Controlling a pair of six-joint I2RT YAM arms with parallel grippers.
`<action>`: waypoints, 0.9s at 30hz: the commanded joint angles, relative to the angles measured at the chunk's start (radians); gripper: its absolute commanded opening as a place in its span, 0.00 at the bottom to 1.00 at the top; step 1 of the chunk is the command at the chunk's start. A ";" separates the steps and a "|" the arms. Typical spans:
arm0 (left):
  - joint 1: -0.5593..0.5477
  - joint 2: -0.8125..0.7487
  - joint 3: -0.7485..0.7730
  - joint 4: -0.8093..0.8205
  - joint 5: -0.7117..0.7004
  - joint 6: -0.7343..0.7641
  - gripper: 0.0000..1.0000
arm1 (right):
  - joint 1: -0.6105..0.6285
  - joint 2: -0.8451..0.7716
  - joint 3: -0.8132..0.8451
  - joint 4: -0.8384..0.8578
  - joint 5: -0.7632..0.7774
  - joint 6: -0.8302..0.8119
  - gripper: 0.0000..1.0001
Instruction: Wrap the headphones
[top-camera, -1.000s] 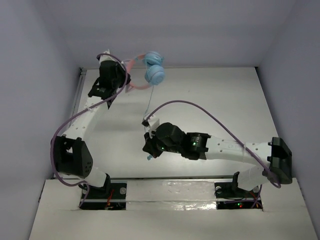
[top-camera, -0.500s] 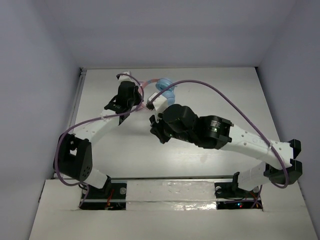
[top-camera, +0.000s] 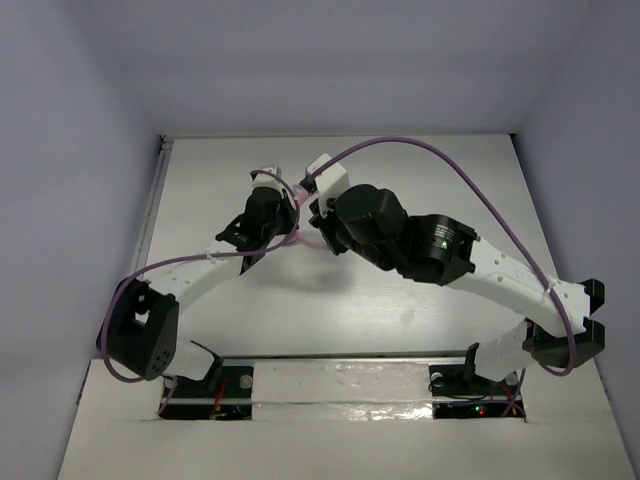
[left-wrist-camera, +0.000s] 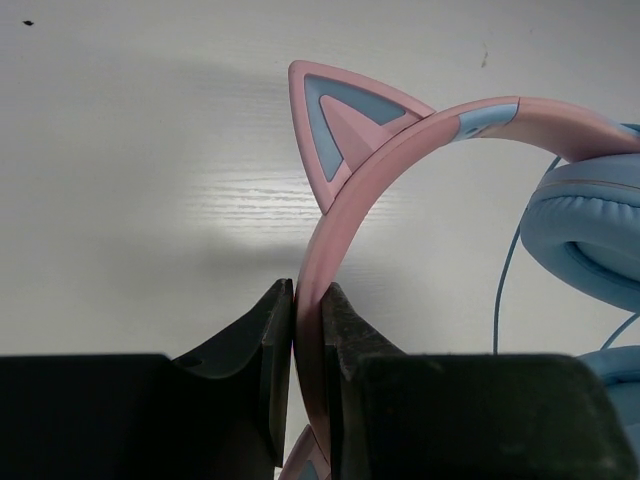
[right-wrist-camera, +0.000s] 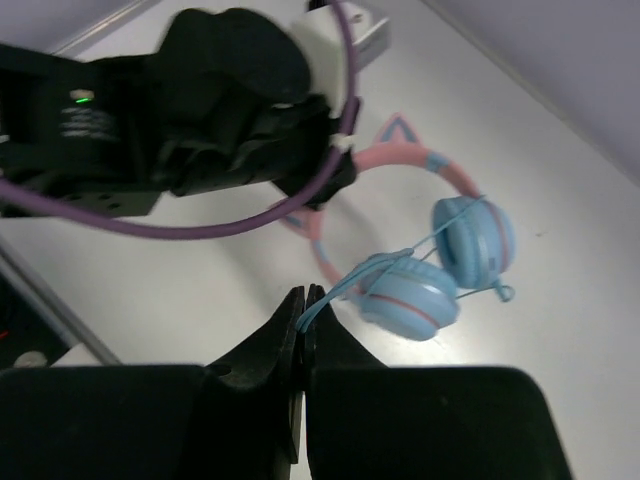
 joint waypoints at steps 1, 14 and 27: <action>-0.014 -0.096 -0.020 0.128 0.055 -0.010 0.00 | -0.051 -0.021 -0.005 0.099 0.063 -0.088 0.00; -0.137 -0.174 -0.109 0.028 -0.012 0.028 0.00 | -0.288 0.002 -0.086 0.317 -0.058 -0.134 0.00; -0.175 -0.205 -0.170 0.083 0.098 0.088 0.00 | -0.512 0.060 -0.115 0.407 -0.210 -0.148 0.00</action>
